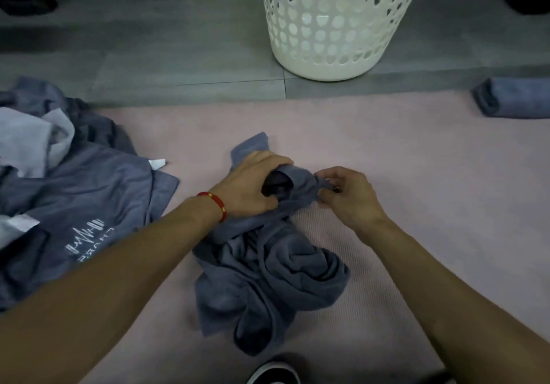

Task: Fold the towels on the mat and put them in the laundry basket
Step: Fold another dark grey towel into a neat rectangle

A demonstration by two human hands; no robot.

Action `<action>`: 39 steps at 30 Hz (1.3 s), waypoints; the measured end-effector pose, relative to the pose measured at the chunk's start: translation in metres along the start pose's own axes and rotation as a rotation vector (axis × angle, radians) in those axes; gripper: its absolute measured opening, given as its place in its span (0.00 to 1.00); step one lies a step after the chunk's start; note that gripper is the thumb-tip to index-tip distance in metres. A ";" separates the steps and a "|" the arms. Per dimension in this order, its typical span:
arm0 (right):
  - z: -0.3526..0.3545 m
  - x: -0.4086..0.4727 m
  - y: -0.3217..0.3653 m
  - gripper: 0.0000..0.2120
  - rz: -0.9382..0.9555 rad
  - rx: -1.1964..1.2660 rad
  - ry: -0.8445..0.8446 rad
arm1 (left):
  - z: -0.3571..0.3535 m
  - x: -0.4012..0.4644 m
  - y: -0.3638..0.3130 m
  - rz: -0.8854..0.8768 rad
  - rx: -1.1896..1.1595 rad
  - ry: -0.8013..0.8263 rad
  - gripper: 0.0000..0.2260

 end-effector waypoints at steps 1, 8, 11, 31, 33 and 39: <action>0.008 0.000 -0.004 0.16 0.019 -0.021 0.002 | 0.004 -0.002 0.012 0.028 0.011 0.002 0.29; 0.034 -0.016 -0.018 0.20 0.207 -0.210 0.073 | 0.015 0.017 0.096 0.305 0.121 0.090 0.32; 0.047 -0.024 -0.016 0.20 0.343 -0.414 0.033 | 0.002 0.032 0.097 0.332 0.115 0.201 0.34; 0.187 -0.030 -0.024 0.20 -0.070 0.028 -0.419 | 0.042 0.066 0.107 0.478 -0.741 -0.360 0.17; 0.201 -0.030 0.010 0.21 0.012 -0.266 -0.436 | 0.074 0.061 0.097 0.411 -0.869 -0.382 0.15; 0.264 -0.030 0.117 0.13 0.173 -0.285 -0.539 | 0.179 0.055 0.055 0.272 -1.011 -0.402 0.10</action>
Point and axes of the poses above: each hand's wrist, its own x-axis towards the middle knuckle, its own z-axis out of the back of the hand, y = z × x, the point moved 9 cm from there along x, towards the middle knuckle, and after that the axes turned 6 degrees about -z, right-handed, at the moved point
